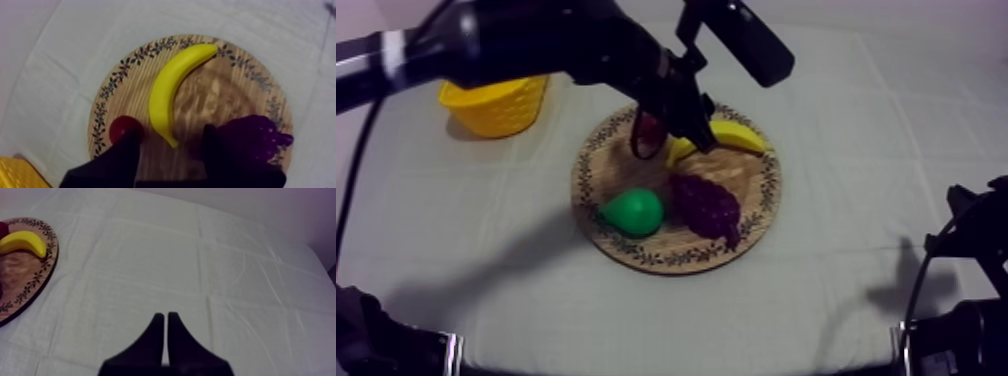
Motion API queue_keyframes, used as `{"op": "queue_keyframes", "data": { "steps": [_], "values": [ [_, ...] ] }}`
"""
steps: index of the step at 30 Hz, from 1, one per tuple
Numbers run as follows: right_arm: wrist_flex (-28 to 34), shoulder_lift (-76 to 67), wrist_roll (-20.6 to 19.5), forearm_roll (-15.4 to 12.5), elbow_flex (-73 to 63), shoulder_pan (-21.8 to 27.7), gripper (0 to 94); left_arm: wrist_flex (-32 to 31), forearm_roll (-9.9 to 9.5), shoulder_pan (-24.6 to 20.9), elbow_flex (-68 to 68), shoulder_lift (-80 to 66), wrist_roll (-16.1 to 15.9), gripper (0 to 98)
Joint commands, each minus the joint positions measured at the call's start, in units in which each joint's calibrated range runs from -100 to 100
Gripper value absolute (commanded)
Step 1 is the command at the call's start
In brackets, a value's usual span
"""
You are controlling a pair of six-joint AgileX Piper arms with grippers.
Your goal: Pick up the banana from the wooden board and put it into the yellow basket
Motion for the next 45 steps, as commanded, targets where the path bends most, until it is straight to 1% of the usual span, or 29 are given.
{"op": "queue_keyframes", "data": {
  "steps": [1,8,15,25,35,41,45],
  "values": [
    [0.0,0.0,0.0,0.0,0.1,0.0,0.4,2.2,0.06,-0.1,-4.7,6.2,-1.4,50.1],
    [0.0,0.0,0.0,0.0,0.1,0.0,0.4,8.9,-0.26,-0.9,-13.8,15.3,-3.7,50.6],
    [0.0,0.0,0.0,0.0,0.1,0.0,0.4,13.3,-0.44,-1.6,-19.7,21.9,-4.9,50.3],
    [0.0,0.0,0.0,0.0,0.1,0.0,0.4,17.9,-1.01,-1.0,-28.2,28.4,-5.9,48.7],
    [0.0,0.0,0.0,0.0,0.1,0.0,0.4,18.1,-0.89,-1.1,-34.2,33.6,-5.7,31.8],
    [0.0,0.0,0.0,0.0,0.1,0.0,0.4,18.4,-1.09,-1.1,-35.1,34.4,-3.6,19.1],
    [0.0,0.0,0.0,0.0,0.1,0.0,0.4,19.2,-1.45,-1.2,-35.0,33.2,-2.8,15.7]
  ]
}}
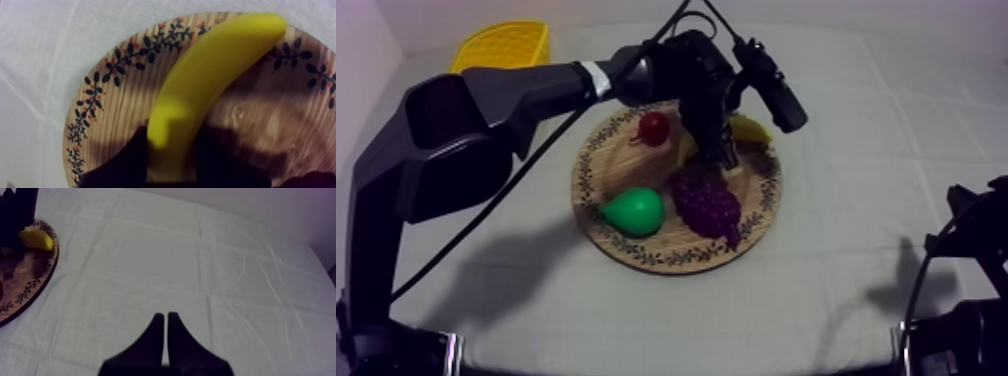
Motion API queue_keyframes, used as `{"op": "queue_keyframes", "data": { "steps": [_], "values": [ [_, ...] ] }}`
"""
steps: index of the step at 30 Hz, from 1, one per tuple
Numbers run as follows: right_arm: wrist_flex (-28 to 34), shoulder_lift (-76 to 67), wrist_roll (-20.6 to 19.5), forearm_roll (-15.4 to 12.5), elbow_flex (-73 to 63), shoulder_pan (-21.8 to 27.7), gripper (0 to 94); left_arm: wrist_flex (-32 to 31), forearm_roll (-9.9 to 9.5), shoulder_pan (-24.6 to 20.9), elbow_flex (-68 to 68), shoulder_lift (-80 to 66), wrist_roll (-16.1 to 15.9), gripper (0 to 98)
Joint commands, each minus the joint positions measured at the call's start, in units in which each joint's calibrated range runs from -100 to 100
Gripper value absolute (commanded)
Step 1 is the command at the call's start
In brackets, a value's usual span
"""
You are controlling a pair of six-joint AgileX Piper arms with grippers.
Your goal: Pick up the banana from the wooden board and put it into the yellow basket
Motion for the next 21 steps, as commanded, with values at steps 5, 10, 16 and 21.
{"op": "queue_keyframes", "data": {
  "steps": [5,10,16,21],
  "values": [
    [0.0,0.0,0.0,0.0,0.1,0.0,0.4,1.3,-1.03,-0.8,0.9,-5.7,0.8,14.6],
    [0.0,0.0,0.0,0.0,0.1,0.0,0.4,5.2,-3.41,-3.2,0.4,-13.3,1.7,14.3],
    [0.0,0.0,0.0,0.0,0.1,0.0,0.4,9.1,-5.99,-8.1,1.9,-22.8,2.1,14.4],
    [0.0,0.0,0.0,0.0,0.1,0.0,0.4,9.1,-6.93,-13.7,7.3,-28.9,2.3,14.6]
  ]
}}
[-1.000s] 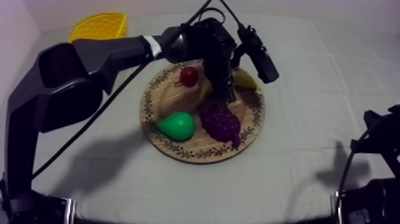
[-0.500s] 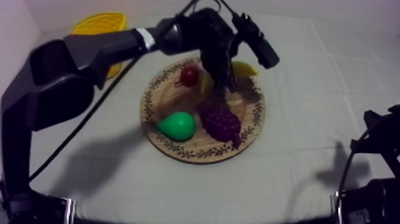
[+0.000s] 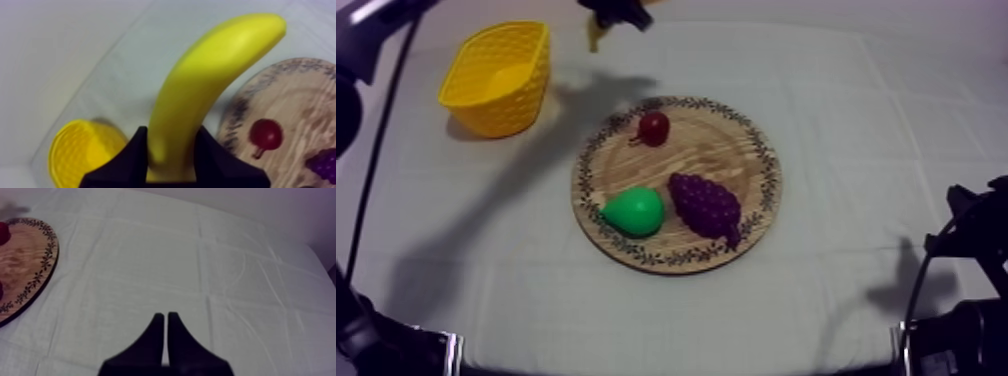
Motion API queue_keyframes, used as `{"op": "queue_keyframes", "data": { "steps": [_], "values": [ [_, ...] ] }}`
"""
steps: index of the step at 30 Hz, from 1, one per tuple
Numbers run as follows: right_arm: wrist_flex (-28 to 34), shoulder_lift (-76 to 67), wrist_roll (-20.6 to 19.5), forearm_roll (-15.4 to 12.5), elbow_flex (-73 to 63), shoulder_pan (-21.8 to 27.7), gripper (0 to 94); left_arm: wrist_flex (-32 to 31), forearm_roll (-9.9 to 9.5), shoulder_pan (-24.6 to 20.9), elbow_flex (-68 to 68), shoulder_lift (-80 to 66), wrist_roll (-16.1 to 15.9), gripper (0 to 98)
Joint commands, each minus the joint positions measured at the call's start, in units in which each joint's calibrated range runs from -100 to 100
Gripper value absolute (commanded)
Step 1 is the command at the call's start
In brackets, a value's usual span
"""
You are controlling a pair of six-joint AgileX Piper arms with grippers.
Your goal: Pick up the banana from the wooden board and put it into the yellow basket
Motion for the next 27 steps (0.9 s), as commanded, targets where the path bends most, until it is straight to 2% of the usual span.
{"op": "queue_keyframes", "data": {
  "steps": [1,7,12,19,27],
  "values": [
    [0.0,0.0,0.0,0.0,0.1,0.0,0.4,-0.5,-0.15,-3.9,3.4,-3.5,0.1,14.5],
    [0.0,0.0,0.0,0.0,0.1,0.0,0.4,-3.5,-0.41,-11.2,11.7,-7.2,0.8,14.6],
    [0.0,0.0,0.0,0.0,0.1,0.0,0.4,-7.6,-0.64,-15.3,17.5,-6.8,1.9,14.8],
    [0.0,0.0,0.0,0.0,0.1,0.0,0.4,-12.3,-0.42,-17.8,19.5,-1.9,3.2,15.1],
    [0.0,0.0,0.0,0.0,0.1,0.0,0.4,-14.9,0.39,-18.3,16.4,4.1,4.1,15.2]
  ]
}}
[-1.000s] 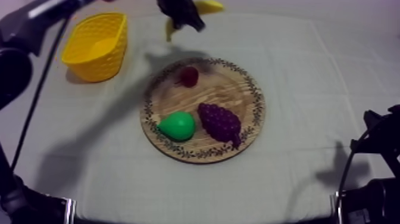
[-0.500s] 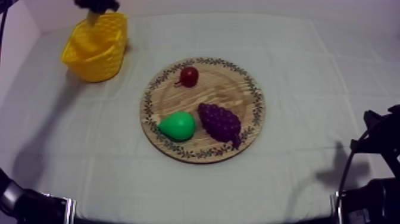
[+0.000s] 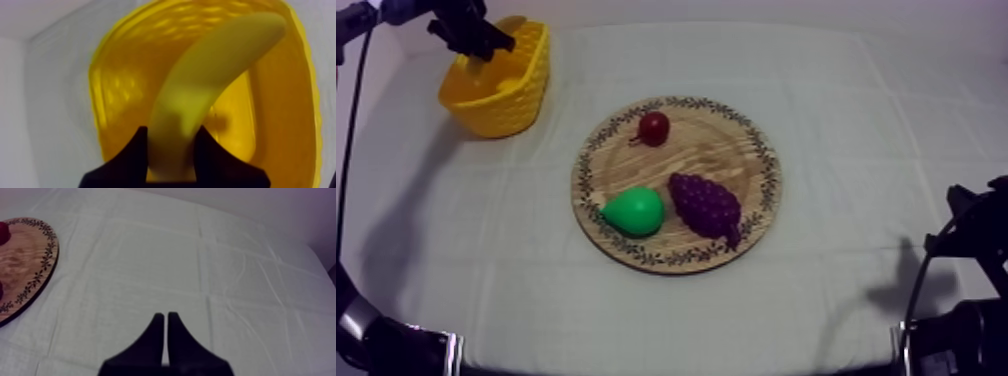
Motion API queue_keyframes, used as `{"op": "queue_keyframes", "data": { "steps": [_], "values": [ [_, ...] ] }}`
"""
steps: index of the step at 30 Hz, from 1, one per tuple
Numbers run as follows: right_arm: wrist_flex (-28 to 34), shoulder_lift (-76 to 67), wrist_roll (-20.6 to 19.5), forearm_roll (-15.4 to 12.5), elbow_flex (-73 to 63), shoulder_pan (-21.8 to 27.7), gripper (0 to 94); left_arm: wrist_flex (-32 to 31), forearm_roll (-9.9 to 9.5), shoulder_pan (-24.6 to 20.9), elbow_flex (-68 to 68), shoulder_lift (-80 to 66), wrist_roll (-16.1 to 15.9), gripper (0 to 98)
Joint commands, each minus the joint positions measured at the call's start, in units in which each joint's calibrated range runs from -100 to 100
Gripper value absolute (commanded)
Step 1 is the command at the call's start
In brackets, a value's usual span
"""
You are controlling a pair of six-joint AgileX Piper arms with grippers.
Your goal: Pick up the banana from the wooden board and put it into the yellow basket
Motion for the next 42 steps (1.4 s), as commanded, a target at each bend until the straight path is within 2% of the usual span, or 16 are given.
{"op": "queue_keyframes", "data": {
  "steps": [1,6,19,25,28,31,33,36,42],
  "values": [
    [0.0,0.0,0.0,0.0,0.1,0.0,0.4,-0.8,0.08,0.0,-0.3,1.4,0.3,15.5],
    [0.0,0.0,0.0,0.0,0.1,0.0,0.4,-3.4,0.37,0.1,0.1,3.1,0.3,22.7],
    [0.0,0.0,0.0,0.0,0.1,0.0,0.4,-5.2,0.89,-0.7,1.0,4.2,-0.9,43.9],
    [0.0,0.0,0.0,0.0,0.1,0.0,0.4,-6.9,1.5,-0.7,2.6,3.0,-1.5,48.2],
    [0.0,0.0,0.0,0.0,0.1,0.0,0.4,-8.8,2.14,-0.6,4.4,1.8,-2.0,38.7],
    [0.0,0.0,0.0,0.0,0.1,0.0,0.4,-11.0,3.37,-0.7,7.0,-0.3,-3.2,17.0],
    [0.0,0.0,0.0,0.0,0.1,0.0,0.4,-12.2,4.48,-0.8,9.2,-2.2,-4.0,8.4],
    [0.0,0.0,0.0,0.0,0.1,0.0,0.4,-14.1,6.02,-1.1,13.5,-6.0,-4.4,2.9],
    [0.0,0.0,0.0,0.0,0.1,0.0,0.4,-19.2,8.36,-1.2,25.2,-17.9,-4.0,0.4]
  ]
}}
